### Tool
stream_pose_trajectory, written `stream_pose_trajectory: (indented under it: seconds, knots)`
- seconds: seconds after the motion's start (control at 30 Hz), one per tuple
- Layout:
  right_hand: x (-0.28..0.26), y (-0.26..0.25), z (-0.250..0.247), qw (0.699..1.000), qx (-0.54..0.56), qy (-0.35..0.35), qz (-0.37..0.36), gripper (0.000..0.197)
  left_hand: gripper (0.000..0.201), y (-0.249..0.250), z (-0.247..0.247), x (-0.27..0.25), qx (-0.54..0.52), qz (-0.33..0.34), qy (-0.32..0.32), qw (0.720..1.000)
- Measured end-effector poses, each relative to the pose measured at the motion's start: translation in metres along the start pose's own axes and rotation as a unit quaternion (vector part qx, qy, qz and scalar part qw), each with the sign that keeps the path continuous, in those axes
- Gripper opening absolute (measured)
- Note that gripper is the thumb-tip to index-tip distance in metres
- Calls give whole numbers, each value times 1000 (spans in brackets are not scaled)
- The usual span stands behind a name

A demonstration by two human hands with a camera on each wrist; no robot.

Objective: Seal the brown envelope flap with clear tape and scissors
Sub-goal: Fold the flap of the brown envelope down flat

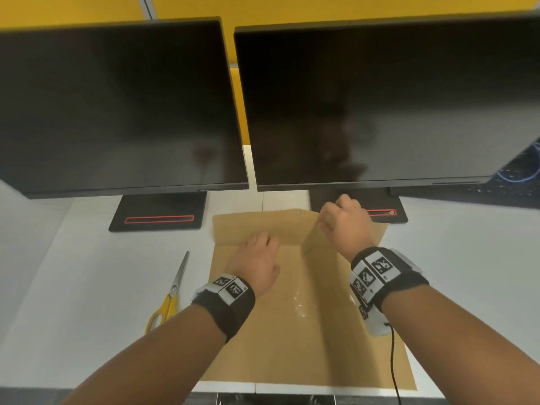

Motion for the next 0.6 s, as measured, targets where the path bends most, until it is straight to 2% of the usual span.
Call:
stream_pose_trajectory:
  seconds: [0.1, 0.2, 0.27, 0.3, 0.47, 0.6]
  knots:
    - [-14, -1, -1, 1000, 5, 18, -8, 13, 31, 11, -21, -2, 5, 33, 81, 996]
    - [-29, -3, 0, 1000, 16, 18, -9, 8, 50, 16, -33, -4, -5, 39, 129, 991]
    - [-38, -3, 1, 1000, 19, 19, -12, 9, 62, 14, -34, -4, -11, 17, 87, 996]
    - [-43, -4, 1, 1000, 18, 14, -15, 11, 61, 11, -32, -4, -17, 7, 61, 998]
    - [-71, -6, 2, 996, 18, -85, -24, 28, 33, 3, -22, -12, -26, 37, 9, 999]
    - [-86, -6, 12, 990, 40, -137, -16, 32, 30, -1, -6, -22, -26, 34, -30, 999]
Point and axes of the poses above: each hand's wrist, its own x-axis towards the middle knuckle, its own z-axis out of the palm, y = z × x, the point moved 4 cm from there along x, towards the middle knuckle, and after that the axes turned 7 degrees about -x, right-handed, at the moved point
